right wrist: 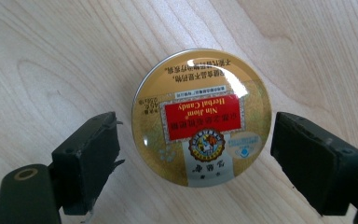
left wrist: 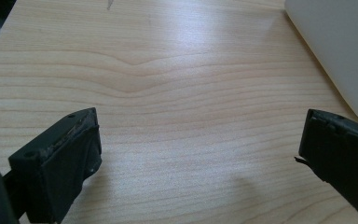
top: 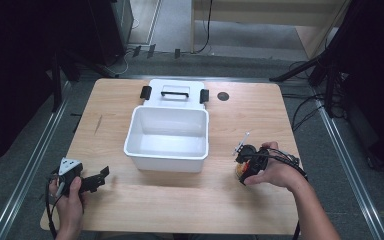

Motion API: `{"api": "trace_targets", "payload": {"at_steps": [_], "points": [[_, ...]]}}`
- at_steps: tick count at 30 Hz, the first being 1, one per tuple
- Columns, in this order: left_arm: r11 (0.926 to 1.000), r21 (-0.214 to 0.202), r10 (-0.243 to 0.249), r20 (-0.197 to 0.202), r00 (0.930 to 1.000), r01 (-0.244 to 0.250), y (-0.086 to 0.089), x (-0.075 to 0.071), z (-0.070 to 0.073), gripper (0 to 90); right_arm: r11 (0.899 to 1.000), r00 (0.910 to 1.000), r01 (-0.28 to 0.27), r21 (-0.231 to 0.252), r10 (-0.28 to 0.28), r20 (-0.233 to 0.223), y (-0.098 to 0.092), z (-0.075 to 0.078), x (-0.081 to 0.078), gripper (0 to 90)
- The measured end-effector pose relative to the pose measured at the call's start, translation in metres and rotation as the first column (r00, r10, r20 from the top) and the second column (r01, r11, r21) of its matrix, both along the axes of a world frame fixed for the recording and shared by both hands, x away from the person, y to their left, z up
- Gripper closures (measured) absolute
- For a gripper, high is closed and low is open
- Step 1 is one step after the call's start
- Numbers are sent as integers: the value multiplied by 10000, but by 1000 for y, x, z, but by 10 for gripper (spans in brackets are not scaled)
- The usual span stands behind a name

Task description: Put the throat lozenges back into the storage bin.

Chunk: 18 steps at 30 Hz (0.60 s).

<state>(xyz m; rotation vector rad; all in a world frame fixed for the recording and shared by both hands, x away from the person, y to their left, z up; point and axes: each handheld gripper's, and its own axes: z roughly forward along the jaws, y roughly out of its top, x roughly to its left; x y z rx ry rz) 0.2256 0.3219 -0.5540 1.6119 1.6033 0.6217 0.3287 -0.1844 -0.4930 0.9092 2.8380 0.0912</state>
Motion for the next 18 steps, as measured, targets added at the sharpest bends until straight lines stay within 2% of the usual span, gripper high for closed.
{"api": "trace_targets", "payload": {"at_steps": [6,14,18], "points": [[10000,11,-3,-18,10000,3,0,0,0,0,9997,9999,159,-190,-158,39,2,-5,4,192],[10000,5,20,-40,10000,-20,0,0,0,0,9985,9985,508,-189,-512,-174,1,-10,8,199],[10000,-12,13,-46,10000,-13,0,0,0,0,9977,9975,685,-10,-685,-199,0,-9,11,207]]}}
